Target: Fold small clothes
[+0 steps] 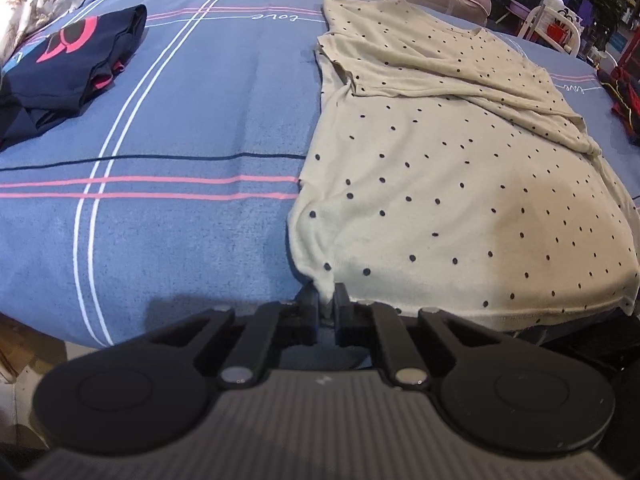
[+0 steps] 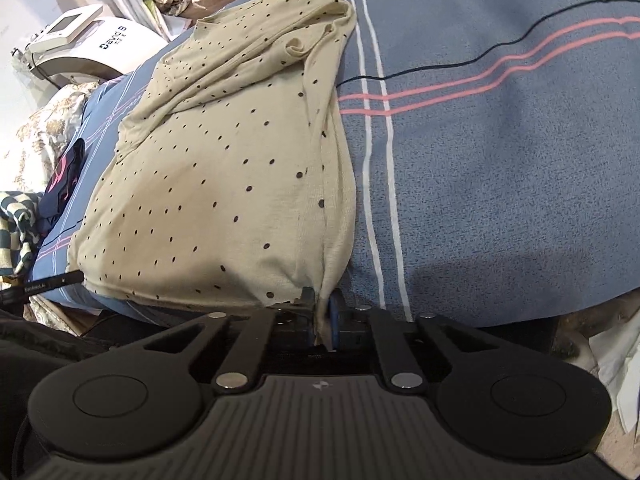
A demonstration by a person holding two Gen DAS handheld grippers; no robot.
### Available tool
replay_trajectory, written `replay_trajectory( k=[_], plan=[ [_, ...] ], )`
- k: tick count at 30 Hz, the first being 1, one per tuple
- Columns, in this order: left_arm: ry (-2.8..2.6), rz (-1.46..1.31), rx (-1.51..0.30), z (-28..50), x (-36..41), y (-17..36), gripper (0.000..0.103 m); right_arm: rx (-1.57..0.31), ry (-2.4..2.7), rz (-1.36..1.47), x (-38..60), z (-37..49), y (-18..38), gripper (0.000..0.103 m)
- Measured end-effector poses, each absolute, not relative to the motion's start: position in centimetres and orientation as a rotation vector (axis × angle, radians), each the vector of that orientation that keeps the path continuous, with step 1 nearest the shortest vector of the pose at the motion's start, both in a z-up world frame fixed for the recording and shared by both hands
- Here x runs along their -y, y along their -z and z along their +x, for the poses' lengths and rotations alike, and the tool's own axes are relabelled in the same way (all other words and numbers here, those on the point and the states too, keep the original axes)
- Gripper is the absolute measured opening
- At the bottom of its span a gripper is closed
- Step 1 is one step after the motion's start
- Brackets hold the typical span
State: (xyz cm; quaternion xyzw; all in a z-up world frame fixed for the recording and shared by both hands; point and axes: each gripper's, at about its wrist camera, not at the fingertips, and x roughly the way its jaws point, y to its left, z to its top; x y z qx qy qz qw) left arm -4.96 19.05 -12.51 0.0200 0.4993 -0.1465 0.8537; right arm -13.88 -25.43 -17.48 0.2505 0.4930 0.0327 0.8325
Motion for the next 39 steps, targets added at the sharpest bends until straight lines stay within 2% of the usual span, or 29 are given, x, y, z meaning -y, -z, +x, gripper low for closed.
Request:
replay_trajectory(
  k=[4,9,14,19,26,28,29,30,31,32,33,34,35,37,39],
  plan=[
    [0.33,0.015,-1.003,-3.9,-18.4,10.4,0.006,-1.035,-0.091,0.535,25.5,-13.4,15.9,0.007],
    [0.366,-0.054,-0.939,1.1,-16.6,7.8,0.006,-0.935,-0.171,0.592,26.2,-9.9,12.7,0.007],
    [0.34,-0.11,-0.889,10.4,-13.9,6.4,0.006,-0.854,-0.167,0.705,28.4,-1.5,10.9,0.007],
    [0.273,-0.179,-0.845,21.7,-11.3,5.1,0.006,-0.803,-0.1,0.694,31.0,9.7,9.1,0.006],
    [0.175,-0.125,-0.908,35.8,-6.5,7.3,0.007,-0.829,0.104,0.667,35.4,21.7,11.8,0.006],
    [0.143,-0.108,-0.95,38.7,-5.2,9.1,0.015,-0.872,0.135,0.69,36.4,23.8,13.7,0.01],
    [0.113,-0.102,-0.963,39.7,-4.9,9.8,0.03,-0.887,0.165,0.685,36.6,24.5,14.4,0.015],
    [0.091,-0.101,-0.958,40.3,-4.7,10.4,0.041,-0.888,0.201,0.651,36.6,24.8,14.8,0.019],
    [0.067,-0.103,-0.935,40.6,-4.7,11.0,0.063,-0.882,0.213,0.584,36.4,25.0,14.9,0.023],
    [0.041,-0.102,-0.918,40.7,-4.8,11.3,0.078,-0.87,0.206,0.518,36.0,25.2,14.8,0.025],
    [0.006,-0.091,-0.905,40.8,-5.0,11.5,0.08,-0.852,0.204,0.458,35.7,25.0,14.6,0.039],
    [-0.025,-0.076,-0.883,40.5,-5.3,11.4,0.081,-0.826,0.213,0.413,35.3,24.5,14.1,0.044],
    [-0.035,-0.063,-0.859,40.1,-5.4,11.2,0.081,-0.786,0.218,0.371,35.0,23.9,13.6,0.044],
    [0.017,-0.041,-0.811,38.4,-5.5,10.3,0.081,-0.684,0.158,0.301,34.6,22.1,12.5,0.059],
    [0.105,-0.005,-0.77,36.2,-4.9,9.5,0.079,-0.614,0.094,0.22,33.7,20.5,11.6,0.06]
  ],
)
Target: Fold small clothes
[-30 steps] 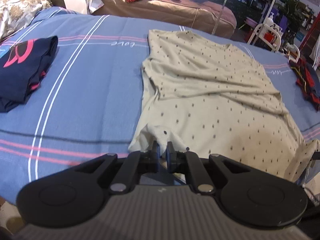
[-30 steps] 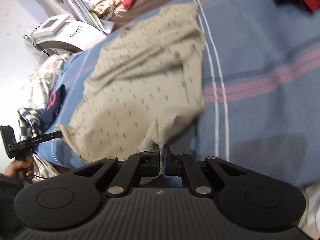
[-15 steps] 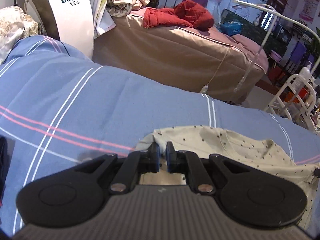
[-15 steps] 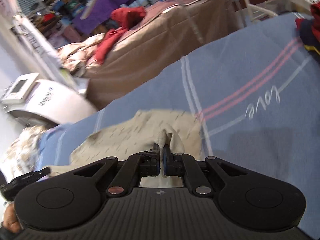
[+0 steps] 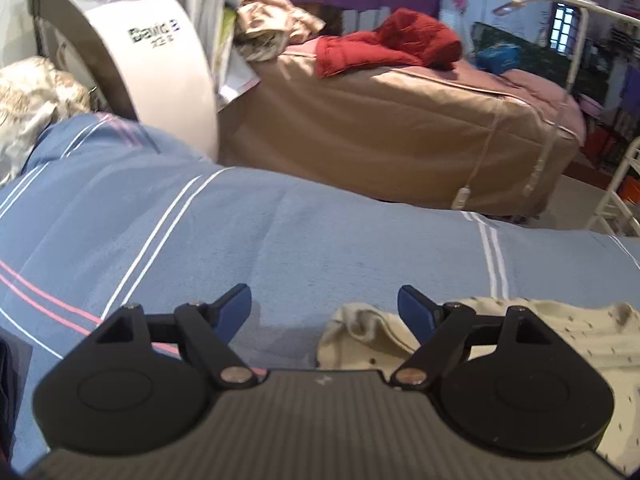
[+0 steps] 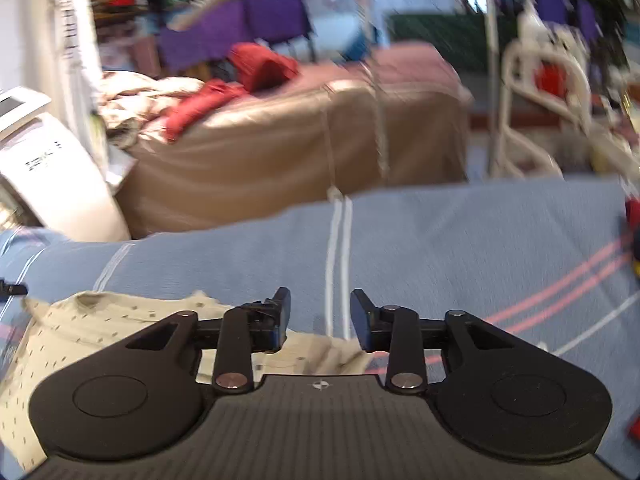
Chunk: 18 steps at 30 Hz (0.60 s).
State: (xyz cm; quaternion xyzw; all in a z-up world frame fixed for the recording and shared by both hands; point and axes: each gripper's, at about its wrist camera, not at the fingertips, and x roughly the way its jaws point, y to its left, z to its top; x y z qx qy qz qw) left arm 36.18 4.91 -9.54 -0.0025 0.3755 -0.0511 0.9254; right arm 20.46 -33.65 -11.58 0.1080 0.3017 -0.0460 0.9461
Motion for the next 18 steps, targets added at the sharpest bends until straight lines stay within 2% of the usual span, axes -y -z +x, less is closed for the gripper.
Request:
replay_trajectory(
  k=[2,3,4,5,7,13,14,15,17,18],
  plan=[
    [0.198,0.05,-0.791,33.6,-3.7,9.3,0.069,-0.644,-0.009,0.142,32.4,20.2,11.5,0.044],
    [0.242,0.078,-0.816,33.0,-2.9,9.7,0.066,-0.681,-0.066,0.123,31.7,20.2,11.9,0.026],
    [0.282,0.119,-0.848,32.3,-1.8,10.4,0.058,-0.733,-0.121,0.113,30.9,20.8,12.5,0.02],
    [0.299,0.161,-0.872,32.0,-0.6,11.2,0.053,-0.783,-0.15,0.106,30.3,21.3,13.3,0.02],
    [0.313,0.244,-0.891,31.9,1.6,13.0,0.05,-0.858,-0.15,0.062,28.9,22.2,15.1,0.02],
    [0.155,0.271,-0.778,37.1,4.7,13.8,0.052,-0.81,-0.038,-0.027,28.4,26.4,15.4,0.014],
    [0.12,0.273,-0.74,38.1,5.1,13.4,0.054,-0.792,-0.02,-0.033,28.7,27.4,15.0,0.015],
    [0.081,0.283,-0.694,38.9,5.3,13.0,0.056,-0.778,-0.005,-0.05,29.0,28.2,14.7,0.02],
    [-0.008,0.315,-0.608,40.1,5.5,11.9,0.075,-0.762,0.085,-0.118,29.9,29.7,14.4,0.025],
    [-0.037,0.315,-0.598,40.5,5.5,11.4,0.079,-0.745,0.112,-0.132,30.4,30.0,14.0,0.032]
  ],
)
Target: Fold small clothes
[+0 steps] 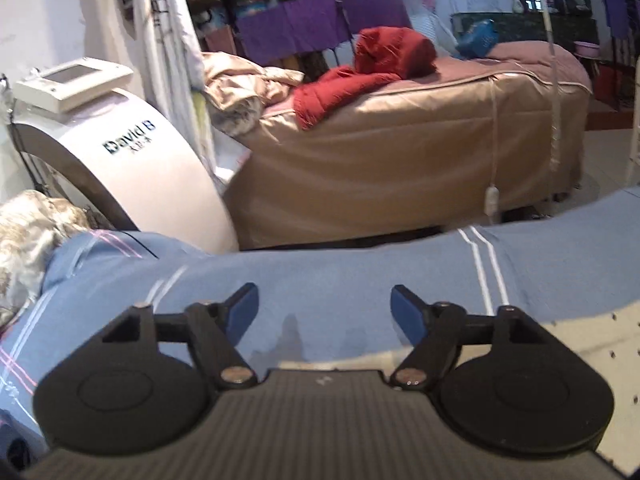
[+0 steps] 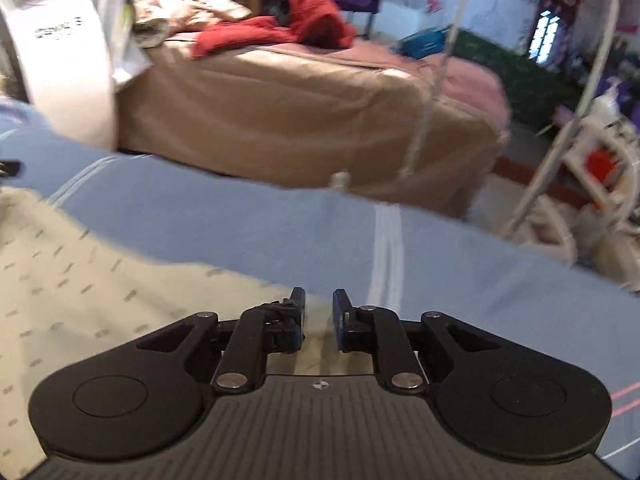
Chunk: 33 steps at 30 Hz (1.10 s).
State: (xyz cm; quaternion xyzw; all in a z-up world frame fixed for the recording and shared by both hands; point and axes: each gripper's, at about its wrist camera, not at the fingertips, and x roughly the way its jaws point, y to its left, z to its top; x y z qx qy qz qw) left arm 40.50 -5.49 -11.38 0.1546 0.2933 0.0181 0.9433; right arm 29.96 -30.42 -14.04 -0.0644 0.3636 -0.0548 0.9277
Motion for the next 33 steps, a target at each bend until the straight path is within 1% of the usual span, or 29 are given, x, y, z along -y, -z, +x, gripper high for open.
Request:
replay_trajectory(
  k=[1,2,3,4,6,7,8,9,10,11,15,17,19,25,33],
  plan=[
    [-0.036,0.296,-0.608,40.6,5.4,10.8,0.083,-0.72,0.119,-0.122,31.2,29.9,13.8,0.036],
    [0.009,0.256,-0.635,40.7,5.1,10.1,0.083,-0.709,0.11,-0.092,31.9,29.7,13.4,0.04],
    [0.081,0.218,-0.664,39.9,5.1,9.6,0.083,-0.709,0.086,-0.048,32.6,29.3,13.1,0.045],
    [0.146,0.191,-0.684,38.8,5.1,9.1,0.083,-0.719,0.056,-0.007,33.2,28.9,13.0,0.053],
    [0.239,0.164,-0.704,34.9,5.6,8.6,0.083,-0.74,0.022,0.063,34.3,27.7,12.9,0.058],
    [0.29,0.163,-0.72,32.8,6.1,8.5,0.083,-0.743,0.016,0.108,34.9,26.7,12.9,0.065],
    [0.334,0.158,-0.732,30.2,6.5,8.5,0.085,-0.752,0.013,0.149,35.6,25.9,13.0,0.069],
    [0.366,0.151,-0.746,28.0,7.2,8.6,0.087,-0.764,0.007,0.194,36.2,25.0,13.0,0.075],
    [0.407,0.151,-0.763,25.9,8.0,8.8,0.094,-0.775,-0.008,0.236,36.6,24.2,13.1,0.077],
    [0.449,0.161,-0.779,23.6,8.8,9.2,0.097,-0.79,-0.026,0.26,36.8,23.4,13.1,0.077],
    [0.488,0.248,-0.822,16.5,12.7,10.9,0.099,-0.837,-0.053,0.353,36.9,19.8,12.8,0.077],
    [0.481,0.269,-0.845,14.1,14.2,11.7,0.099,-0.835,-0.071,0.394,36.5,17.9,12.4,0.083],
    [0.453,0.277,-0.868,12.4,15.3,12.0,0.099,-0.825,-0.074,0.413,35.9,15.8,12.1,0.103],
    [0.413,0.176,-0.92,9.9,15.1,12.0,0.101,-0.789,-0.075,0.356,33.0,10.4,12.4,0.103],
    [0.43,0.044,-0.963,8.3,15.6,12.4,0.101,-0.814,-0.085,0.433,34.1,8.5,14.4,0.103]
  ],
)
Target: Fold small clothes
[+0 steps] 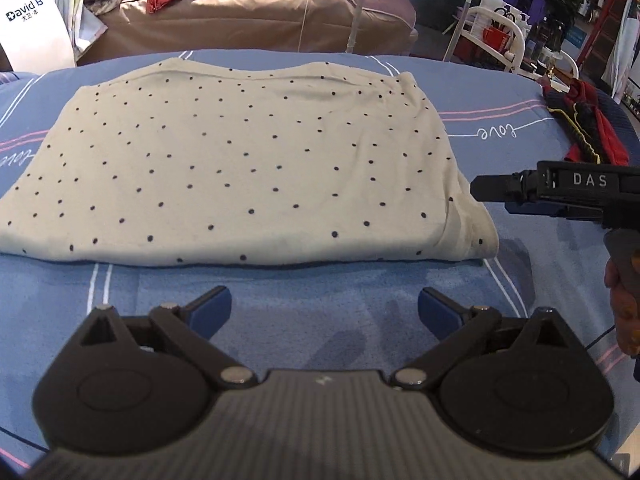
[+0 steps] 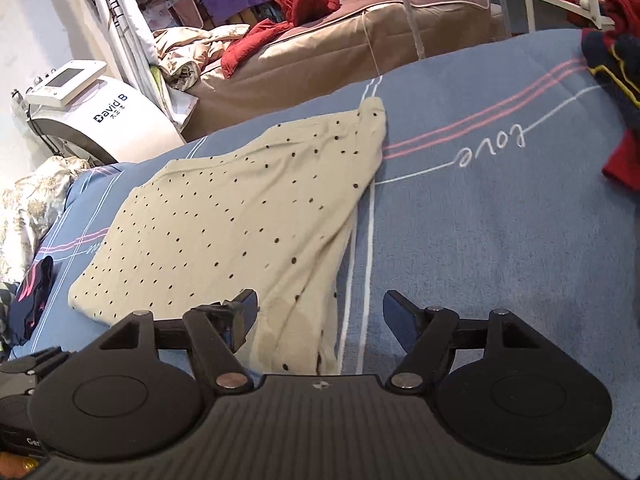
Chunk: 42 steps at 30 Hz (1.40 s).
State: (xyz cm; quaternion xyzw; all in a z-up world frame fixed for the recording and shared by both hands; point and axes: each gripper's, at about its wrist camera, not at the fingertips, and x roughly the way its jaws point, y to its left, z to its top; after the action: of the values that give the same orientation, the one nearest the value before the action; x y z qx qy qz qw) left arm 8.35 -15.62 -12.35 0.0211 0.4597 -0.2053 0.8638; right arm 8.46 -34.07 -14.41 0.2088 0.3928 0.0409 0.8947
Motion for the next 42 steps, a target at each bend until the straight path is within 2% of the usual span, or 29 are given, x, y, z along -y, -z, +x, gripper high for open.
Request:
replay_trajectory(
  k=[9,20,27,29,34,39,40,42],
  plan=[
    [0.453,-0.206,-1.043,9.3,17.3,14.3,0.101,-0.768,-0.019,0.54,35.6,6.1,15.2,0.103],
    [0.345,-0.192,-1.029,11.2,21.0,15.1,0.103,-0.748,-0.009,0.439,36.7,5.2,15.1,0.103],
    [0.311,-0.332,-1.024,13.2,21.2,15.2,0.102,-0.745,-0.006,0.44,37.2,6.0,15.1,0.103],
    [0.32,-0.378,-1.016,13.6,21.5,15.1,0.089,-0.741,-0.005,0.424,37.1,6.4,15.0,0.103],
    [0.336,-0.458,-1.046,13.7,22.2,14.9,0.068,-0.737,0.003,0.437,37.7,8.1,14.8,0.103],
    [0.356,-0.477,-1.044,13.8,23.7,15.0,0.065,-0.73,0.019,0.484,38.3,9.0,14.8,0.103],
    [0.347,-0.493,-1.049,14.0,23.7,15.1,0.062,-0.732,0.02,0.491,38.3,9.1,14.8,0.103],
    [0.351,-0.532,-1.066,14.5,23.8,15.2,0.043,-0.74,0.017,0.497,38.3,9.1,15.0,0.103]
  ],
)
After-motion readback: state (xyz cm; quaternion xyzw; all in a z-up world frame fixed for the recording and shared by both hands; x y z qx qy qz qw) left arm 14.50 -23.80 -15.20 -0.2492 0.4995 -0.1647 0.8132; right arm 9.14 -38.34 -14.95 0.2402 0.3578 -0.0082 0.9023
